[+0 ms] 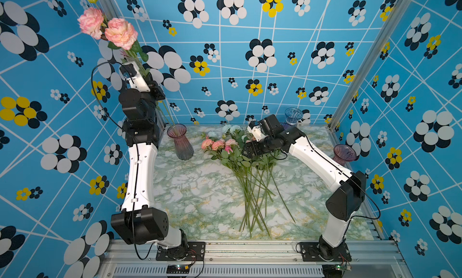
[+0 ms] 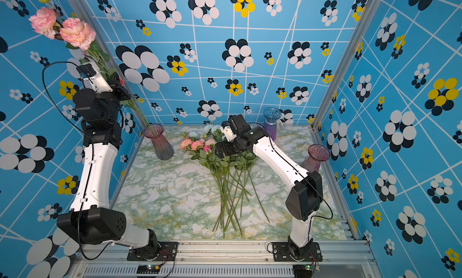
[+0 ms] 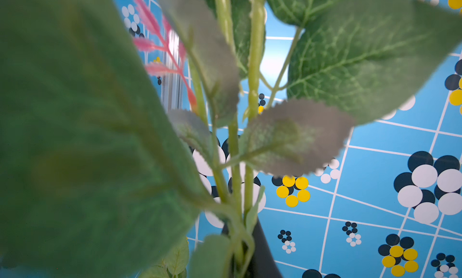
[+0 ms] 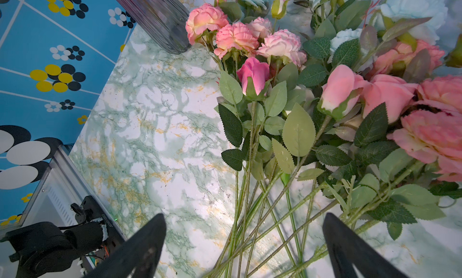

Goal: Place the pink flowers into the vase
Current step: Place the flower in the vase.

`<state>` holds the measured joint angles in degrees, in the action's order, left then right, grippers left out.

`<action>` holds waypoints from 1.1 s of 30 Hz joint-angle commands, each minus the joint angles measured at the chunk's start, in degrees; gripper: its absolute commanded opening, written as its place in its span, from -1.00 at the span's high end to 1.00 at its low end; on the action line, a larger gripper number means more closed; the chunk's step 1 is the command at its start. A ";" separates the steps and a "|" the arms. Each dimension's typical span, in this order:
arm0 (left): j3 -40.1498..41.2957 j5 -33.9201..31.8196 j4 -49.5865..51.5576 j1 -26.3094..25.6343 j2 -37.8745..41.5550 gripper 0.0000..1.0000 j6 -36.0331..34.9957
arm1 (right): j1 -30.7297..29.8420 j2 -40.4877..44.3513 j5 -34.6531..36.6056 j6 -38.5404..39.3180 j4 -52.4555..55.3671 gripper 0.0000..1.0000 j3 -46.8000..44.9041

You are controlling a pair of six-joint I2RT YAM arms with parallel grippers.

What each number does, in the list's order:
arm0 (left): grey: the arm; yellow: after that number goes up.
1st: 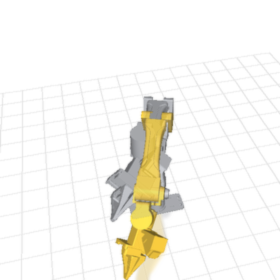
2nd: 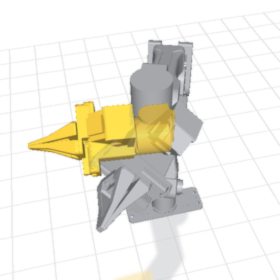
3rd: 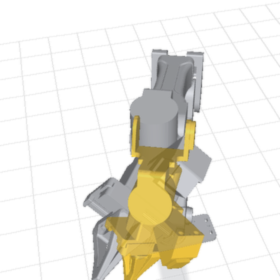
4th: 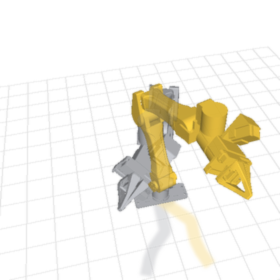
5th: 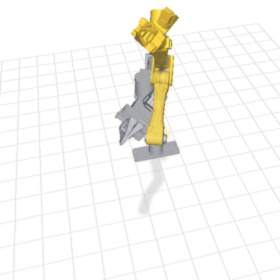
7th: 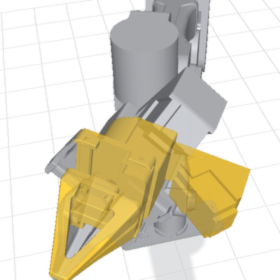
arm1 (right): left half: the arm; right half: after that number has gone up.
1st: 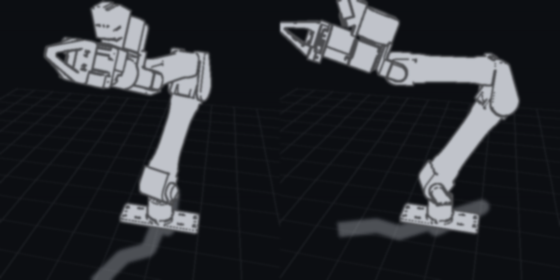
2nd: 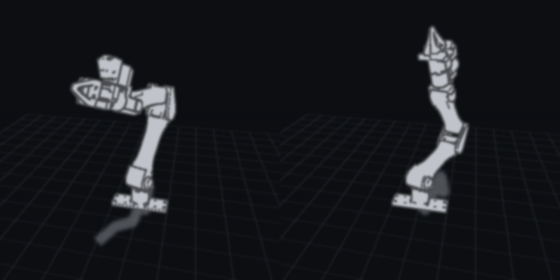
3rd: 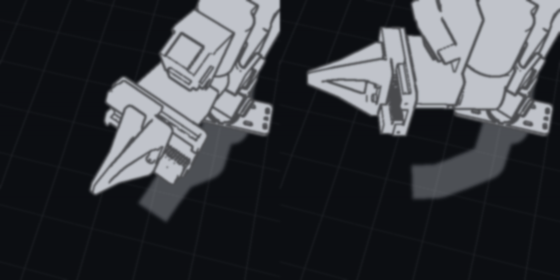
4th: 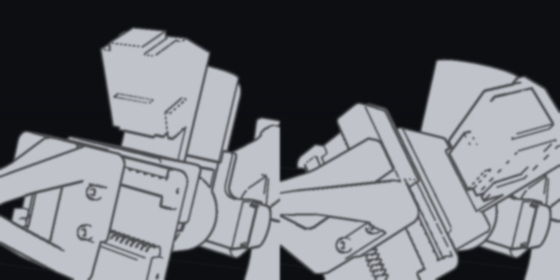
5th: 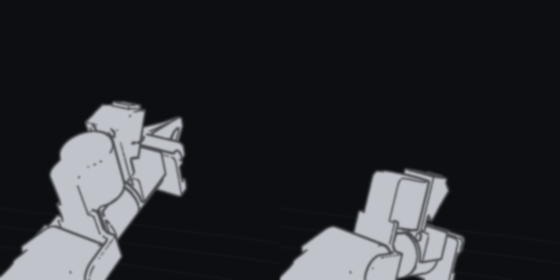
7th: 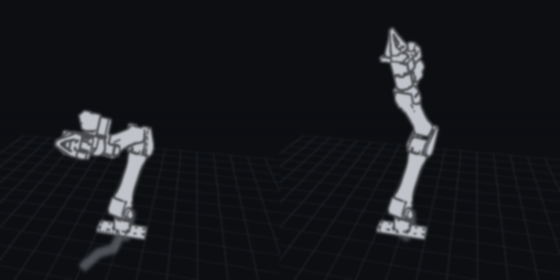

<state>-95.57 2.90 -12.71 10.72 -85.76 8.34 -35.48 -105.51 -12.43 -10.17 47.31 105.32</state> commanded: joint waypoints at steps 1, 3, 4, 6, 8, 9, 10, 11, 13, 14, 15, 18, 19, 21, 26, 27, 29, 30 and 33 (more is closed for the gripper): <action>3.58 -0.87 -7.40 0.39 -0.77 1.00 -0.08 | 0.24 1.58 -0.42 -0.90 -0.51 -0.98 -1.26; 5.41 -0.69 -8.24 0.52 -1.14 1.00 -0.42 | 0.24 1.13 -0.59 -0.89 -0.55 -0.98 -1.44; 6.05 -0.46 -8.19 0.64 -1.32 1.00 -0.60 | 0.24 0.89 -0.65 -0.90 -0.54 -0.98 -1.52; 7.70 -0.41 -8.99 0.76 -1.45 1.00 -0.54 | 0.24 0.56 -0.92 -0.99 -0.64 -0.99 -1.85; 9.07 0.23 -9.15 0.85 -1.65 1.00 -0.49 | 0.24 0.18 -1.11 -1.12 -0.90 -0.99 -2.14; 9.78 0.29 -9.67 0.87 -1.77 1.00 -0.40 | 0.24 -0.03 -1.24 -1.16 -1.03 -0.98 -2.45; 9.90 0.48 -9.81 0.83 -1.95 1.00 -0.21 | 0.26 -0.27 -1.36 -1.23 -1.01 -0.99 -2.59; 9.43 0.65 -9.36 0.89 -2.11 1.00 0.09 | 0.23 -0.47 -1.53 -1.23 -1.02 -0.98 -2.70; 7.71 1.93 -8.42 0.92 -2.22 1.00 0.70 | 0.24 -0.83 -1.72 -1.37 -1.07 -0.99 -2.80; 6.90 2.31 -8.03 0.84 -2.31 1.00 0.96 | 0.28 -0.94 -1.73 -1.42 -1.21 -0.99 -2.83; 5.79 2.53 -7.47 0.80 -2.45 1.00 1.10 | 0.25 -1.00 -1.77 -1.53 -1.38 -0.99 -2.81; 4.36 2.98 -6.89 0.73 -2.66 1.00 1.24 | 0.24 -1.36 -1.97 -1.84 -1.68 -0.98 -2.66; 4.49 3.05 -6.78 0.78 -2.71 1.00 1.12 | 0.26 -1.44 -2.12 -1.82 -1.77 -0.99 -2.66; 5.63 2.90 -6.62 0.84 -2.75 1.00 1.15 | 0.31 -1.75 -2.18 -1.67 -1.65 -0.99 -2.69; 12.98 2.20 -8.88 0.85 -2.09 1.00 1.06 | -0.02 -2.36 -2.41 -1.36 -1.23 -0.99 -3.82; 14.65 2.06 -9.29 0.83 -2.04 1.00 1.00 | -0.18 -2.16 -2.51 -1.28 -1.49 -0.99 -4.51; 16.93 1.85 -9.83 0.89 -2.12 1.00 0.80 | -0.68 -2.06 -2.29 -1.14 -1.69 -0.97 -5.60; 17.93 1.87 -9.96 0.91 -2.20 1.00 0.72 | -0.83 -2.15 -1.92 -1.10 -1.92 -0.94 -6.14; 20.74 1.22 -11.23 0.89 -2.39 0.99 0.87 | -1.74 -2.93 -1.84 -1.24 -2.39 -0.79 -7.72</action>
<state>-76.34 4.84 -20.71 10.94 -88.09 8.97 -36.14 -106.96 -14.06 -11.33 45.56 98.91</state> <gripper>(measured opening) 0.099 0.906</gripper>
